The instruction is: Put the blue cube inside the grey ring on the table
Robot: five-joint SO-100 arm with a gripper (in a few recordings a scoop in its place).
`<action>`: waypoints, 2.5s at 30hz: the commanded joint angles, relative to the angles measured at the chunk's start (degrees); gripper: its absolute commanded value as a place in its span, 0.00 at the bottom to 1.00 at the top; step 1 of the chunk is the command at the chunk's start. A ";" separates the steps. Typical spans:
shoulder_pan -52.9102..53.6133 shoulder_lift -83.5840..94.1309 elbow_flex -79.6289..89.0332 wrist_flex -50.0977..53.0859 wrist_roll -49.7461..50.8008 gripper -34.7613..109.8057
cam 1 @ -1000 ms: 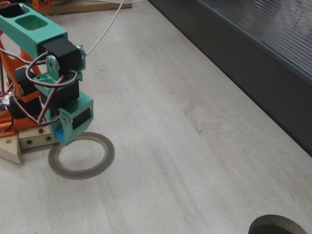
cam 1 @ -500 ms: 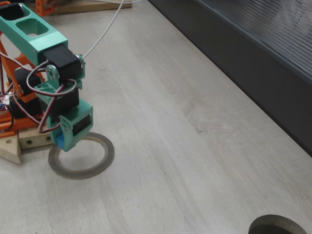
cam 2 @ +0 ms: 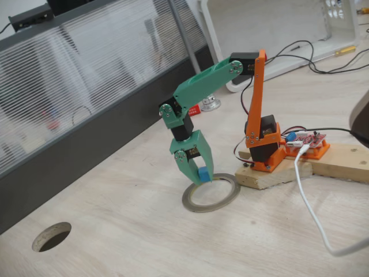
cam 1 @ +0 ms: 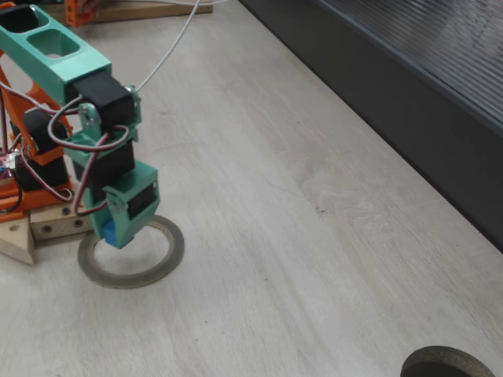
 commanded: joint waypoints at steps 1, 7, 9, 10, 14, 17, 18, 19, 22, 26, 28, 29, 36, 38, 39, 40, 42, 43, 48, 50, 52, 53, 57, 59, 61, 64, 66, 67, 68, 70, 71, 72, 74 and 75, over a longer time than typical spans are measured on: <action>-4.48 0.79 0.26 0.53 0.09 0.24; -5.01 0.79 0.35 0.53 0.09 0.24; -4.92 0.79 0.44 1.05 0.09 0.24; -4.92 0.79 0.79 1.14 0.09 0.24; -4.92 0.79 6.33 0.44 0.09 0.24; -4.92 0.79 6.94 0.44 0.09 0.24; -4.92 0.79 6.94 0.44 0.09 0.24; -4.92 0.79 6.94 0.35 0.09 0.24; -4.92 0.79 6.94 0.35 0.09 0.24; -4.83 0.79 7.47 -0.62 0.09 0.24; -4.83 0.79 7.56 -3.16 0.09 0.24; -4.83 0.79 7.65 -4.66 0.09 0.24; -4.83 -0.44 7.73 -8.61 0.09 0.24; -4.83 -2.29 7.65 -8.61 0.09 0.24; -4.83 -2.81 7.65 -8.53 0.09 0.24; -4.83 -3.08 7.65 -8.44 0.09 0.24; -4.92 -3.08 7.65 -8.26 0.09 0.24; -4.92 -3.08 7.65 -8.44 0.09 0.24; -4.92 -3.08 7.65 -8.09 0.09 0.24; -4.92 -3.08 7.65 -8.09 0.09 0.24; -4.92 -3.08 6.94 -8.70 0.09 0.24; -5.27 -3.08 7.38 -8.70 0.09 0.24; -4.92 -3.08 7.65 -8.09 0.09 0.24; -4.92 -3.08 7.65 -8.53 0.09 0.24; -4.92 -3.08 7.65 -8.09 0.09 0.24; -4.92 -2.46 7.03 -8.35 0.09 0.24; -4.92 -2.55 6.94 -8.00 0.09 0.24; -4.92 -2.99 7.03 -8.00 0.09 0.24; -4.92 -2.99 7.21 -8.00 0.09 0.24; -4.92 -2.99 7.12 -8.00 0.09 0.24; -4.92 -2.90 6.94 -8.00 0.00 0.24; -4.83 -2.55 6.94 -8.00 0.00 0.24; -4.83 -2.37 6.94 -8.00 0.00 0.24; -4.83 -2.37 6.94 -7.91 0.00 0.24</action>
